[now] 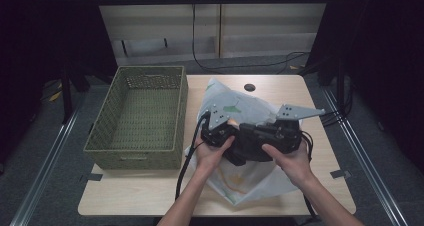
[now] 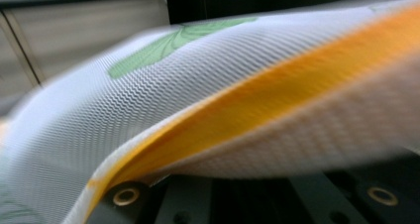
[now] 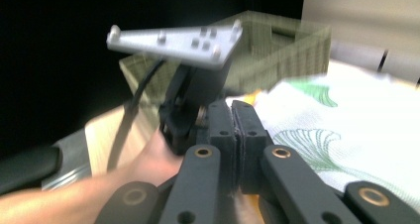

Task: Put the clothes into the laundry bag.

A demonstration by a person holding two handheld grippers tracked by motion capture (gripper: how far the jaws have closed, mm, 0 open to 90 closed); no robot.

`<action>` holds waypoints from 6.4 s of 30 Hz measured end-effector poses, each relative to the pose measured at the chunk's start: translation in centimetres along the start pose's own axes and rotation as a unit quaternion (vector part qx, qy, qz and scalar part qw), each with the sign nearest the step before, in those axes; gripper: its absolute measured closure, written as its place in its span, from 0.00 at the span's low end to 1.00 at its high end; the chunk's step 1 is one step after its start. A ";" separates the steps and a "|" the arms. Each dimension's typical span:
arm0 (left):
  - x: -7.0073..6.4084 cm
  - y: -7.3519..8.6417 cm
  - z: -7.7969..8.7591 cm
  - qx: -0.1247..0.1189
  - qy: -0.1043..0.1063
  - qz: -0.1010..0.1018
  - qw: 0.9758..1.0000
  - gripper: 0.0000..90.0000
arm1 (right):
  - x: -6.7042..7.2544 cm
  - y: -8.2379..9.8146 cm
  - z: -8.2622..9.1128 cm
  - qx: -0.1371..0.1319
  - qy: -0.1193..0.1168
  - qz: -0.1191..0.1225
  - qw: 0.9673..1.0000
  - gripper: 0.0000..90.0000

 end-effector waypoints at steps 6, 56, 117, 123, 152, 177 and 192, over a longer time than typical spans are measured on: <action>0.0 1.1 -1.2 0.024 -0.002 -0.003 1.000 0.94 | -1.0 4.3 -0.3 0.041 -0.008 -0.027 0.999 0.98; -0.2 7.3 0.6 0.125 0.019 -0.040 0.991 0.69 | -1.4 6.0 0.5 0.052 -0.024 -0.017 0.998 0.98; -3.2 8.8 3.2 0.183 0.139 -0.067 0.971 1.00 | -4.3 11.8 -6.2 0.204 -0.035 -0.035 0.978 0.98; -4.3 8.3 3.2 0.160 0.175 -0.061 0.970 1.00 | -6.1 12.1 -7.5 0.226 -0.009 -0.030 0.974 0.98; -8.0 8.4 2.9 0.174 0.209 -0.073 0.960 0.75 | -11.1 10.8 -9.5 0.200 0.087 -0.028 0.975 0.98; 0.1 10.3 6.6 0.199 0.030 -0.033 0.979 0.85 | -5.2 14.6 -1.7 0.268 -0.023 0.012 0.963 0.96; 2.0 10.7 9.2 0.213 0.020 -0.018 0.977 0.86 | -8.1 14.3 2.7 0.197 0.087 -0.029 0.976 0.91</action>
Point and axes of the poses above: each handheld gripper's, and its own axes: z roughly backward along the jaws, y roughly out of its underside, x roughly to its left, the point moved 1 cm from there along -z, roughly forward along the jaws, and after that the axes turned 6 degrees about z, right-handed, at the moved point
